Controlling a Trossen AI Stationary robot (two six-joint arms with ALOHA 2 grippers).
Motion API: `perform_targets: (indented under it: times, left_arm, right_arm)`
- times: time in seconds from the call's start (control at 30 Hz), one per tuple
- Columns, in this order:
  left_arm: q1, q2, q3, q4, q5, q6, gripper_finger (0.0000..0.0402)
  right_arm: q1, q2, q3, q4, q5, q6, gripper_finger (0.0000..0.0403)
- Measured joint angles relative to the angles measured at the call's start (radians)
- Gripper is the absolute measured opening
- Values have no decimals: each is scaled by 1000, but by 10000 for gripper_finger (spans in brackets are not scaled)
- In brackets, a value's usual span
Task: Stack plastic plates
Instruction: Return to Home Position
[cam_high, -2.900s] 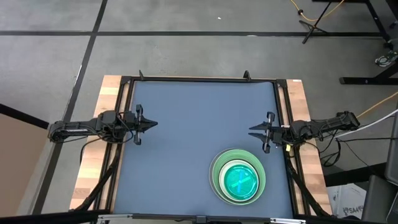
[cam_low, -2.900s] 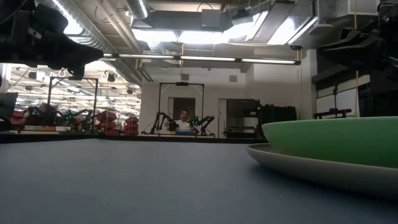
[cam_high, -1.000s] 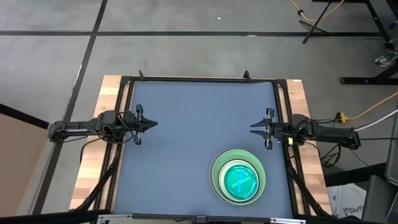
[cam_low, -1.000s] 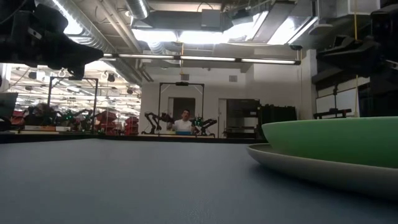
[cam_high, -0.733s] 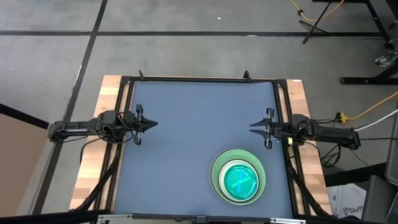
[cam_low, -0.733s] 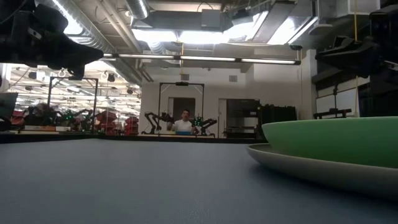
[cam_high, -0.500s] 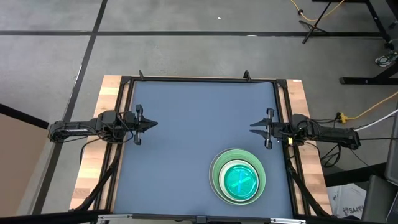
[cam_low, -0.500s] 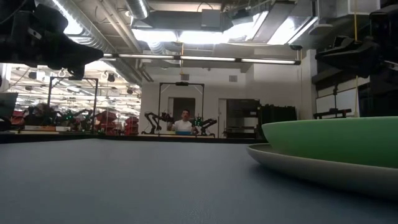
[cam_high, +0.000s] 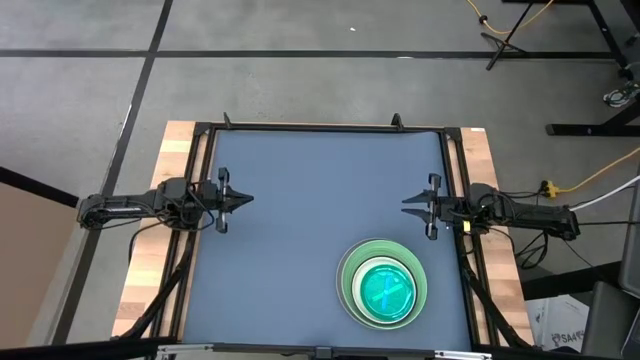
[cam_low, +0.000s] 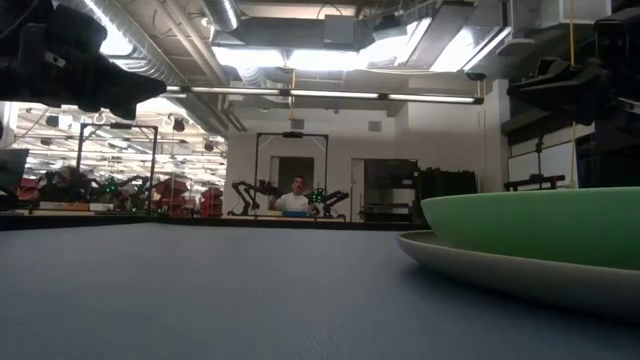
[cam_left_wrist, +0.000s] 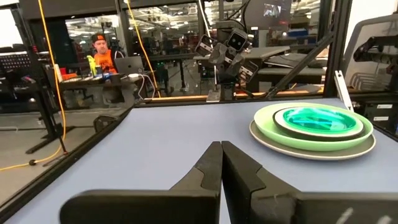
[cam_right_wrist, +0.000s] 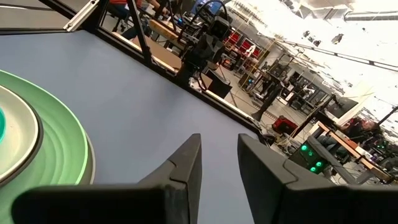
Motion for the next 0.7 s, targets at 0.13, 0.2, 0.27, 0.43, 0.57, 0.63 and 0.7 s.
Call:
perform_targets:
  times: [0.13, 0.2, 0.27, 0.43, 0.57, 0.63, 0.7]
  left_arm:
    - [0, 0, 0, 0, 0, -7, 0]
    - [0, 0, 0, 0, 0, -2, 0]
    - [0, 0, 0, 0, -4, 0, 0]
    - [0, 0, 0, 0, -7, 0, 0]
    - [0, 0, 0, 0, -7, -1, 0]
    - [0, 0, 0, 0, -7, -1, 0]
    - [0, 0, 0, 0, -7, -1, 0]
  right_arm:
    - [0, 0, 0, 0, 0, 3, 99]
    - [0, 0, 0, 0, 0, 17, 99]
    - [0, 0, 0, 0, 0, 26, 99]
    - [0, 0, 0, -1, 2, 1, 99]
    - [0, 0, 0, -2, 8, -2, 99]
    - [0, 0, 0, -2, 8, -3, 99]
    - [0, 0, 0, -2, 8, -3, 99]
